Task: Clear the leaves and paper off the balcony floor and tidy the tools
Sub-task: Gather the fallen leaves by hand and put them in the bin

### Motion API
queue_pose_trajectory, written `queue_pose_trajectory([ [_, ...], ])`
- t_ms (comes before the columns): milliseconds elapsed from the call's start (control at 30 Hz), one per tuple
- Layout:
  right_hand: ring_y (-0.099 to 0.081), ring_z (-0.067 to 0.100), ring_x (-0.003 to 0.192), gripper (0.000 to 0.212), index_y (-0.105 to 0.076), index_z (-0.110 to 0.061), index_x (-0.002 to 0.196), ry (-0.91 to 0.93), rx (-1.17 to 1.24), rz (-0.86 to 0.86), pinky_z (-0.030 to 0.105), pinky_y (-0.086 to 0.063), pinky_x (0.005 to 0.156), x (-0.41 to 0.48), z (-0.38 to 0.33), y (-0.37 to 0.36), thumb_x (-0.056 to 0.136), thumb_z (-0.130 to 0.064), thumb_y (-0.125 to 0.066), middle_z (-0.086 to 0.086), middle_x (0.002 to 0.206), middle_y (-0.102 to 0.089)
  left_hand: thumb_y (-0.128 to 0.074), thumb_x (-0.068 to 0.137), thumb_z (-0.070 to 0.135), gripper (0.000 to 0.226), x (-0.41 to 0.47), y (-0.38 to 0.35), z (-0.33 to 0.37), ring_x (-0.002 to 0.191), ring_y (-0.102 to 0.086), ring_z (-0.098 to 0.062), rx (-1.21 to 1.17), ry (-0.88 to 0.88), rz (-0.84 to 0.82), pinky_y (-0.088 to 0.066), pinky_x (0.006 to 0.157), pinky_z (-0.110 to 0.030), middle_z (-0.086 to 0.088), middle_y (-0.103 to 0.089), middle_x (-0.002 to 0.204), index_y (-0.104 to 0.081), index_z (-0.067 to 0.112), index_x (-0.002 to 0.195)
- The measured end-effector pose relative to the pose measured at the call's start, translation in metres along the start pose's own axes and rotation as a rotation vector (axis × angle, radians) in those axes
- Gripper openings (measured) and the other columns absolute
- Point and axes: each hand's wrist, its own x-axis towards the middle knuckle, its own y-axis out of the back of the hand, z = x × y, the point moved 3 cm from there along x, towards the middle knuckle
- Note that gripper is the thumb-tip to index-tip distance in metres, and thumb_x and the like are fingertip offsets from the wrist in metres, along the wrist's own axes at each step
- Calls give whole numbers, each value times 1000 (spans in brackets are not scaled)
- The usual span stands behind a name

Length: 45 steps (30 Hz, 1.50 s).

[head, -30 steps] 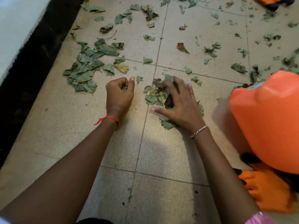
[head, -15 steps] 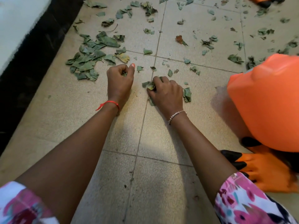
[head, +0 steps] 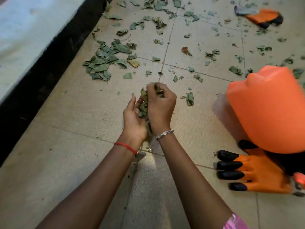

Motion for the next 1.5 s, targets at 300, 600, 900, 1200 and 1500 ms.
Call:
queue_pose_trajectory([
  [300,-52,25,93,7,-51,-10,76,313,-408,-335,25,-43,78,-21,19,-8,77,-11,-58,9,91,-53,-41,95,45,47,-15,5,1,98,-63,-16,-85,-25,-158,-41,100,-26,-6,-67,99,-64,5,104],
  [600,4,18,146,60,-32,-23,145,516,-1023,-329,49,12,115,-30,27,0,88,-37,-19,-1,159,-10,-38,98,38,36,-20,3,-2,104,-64,-14,146,-7,-231,-49,94,-27,-1,-68,108,-59,16,117],
  [900,-6,29,145,46,-53,-28,129,482,-1004,-128,55,0,113,-29,26,2,93,-44,-29,7,155,-23,-42,90,59,51,-19,2,0,106,-65,-21,245,-61,-152,-49,97,-37,-8,-68,114,-62,17,112],
  [1200,-13,21,142,89,-37,-20,130,181,-507,-231,48,-14,115,-32,9,-12,61,-76,-41,2,141,-31,-45,89,59,49,-28,2,29,35,-38,-5,73,-265,62,-39,43,-17,8,-38,39,-36,21,58],
  [1500,-34,25,133,81,-41,-12,131,128,-711,5,43,-41,103,23,39,60,79,-73,-39,9,145,-30,-53,90,50,45,-32,9,74,33,-29,-7,115,-391,132,-25,34,-15,6,-32,40,-38,18,61],
])
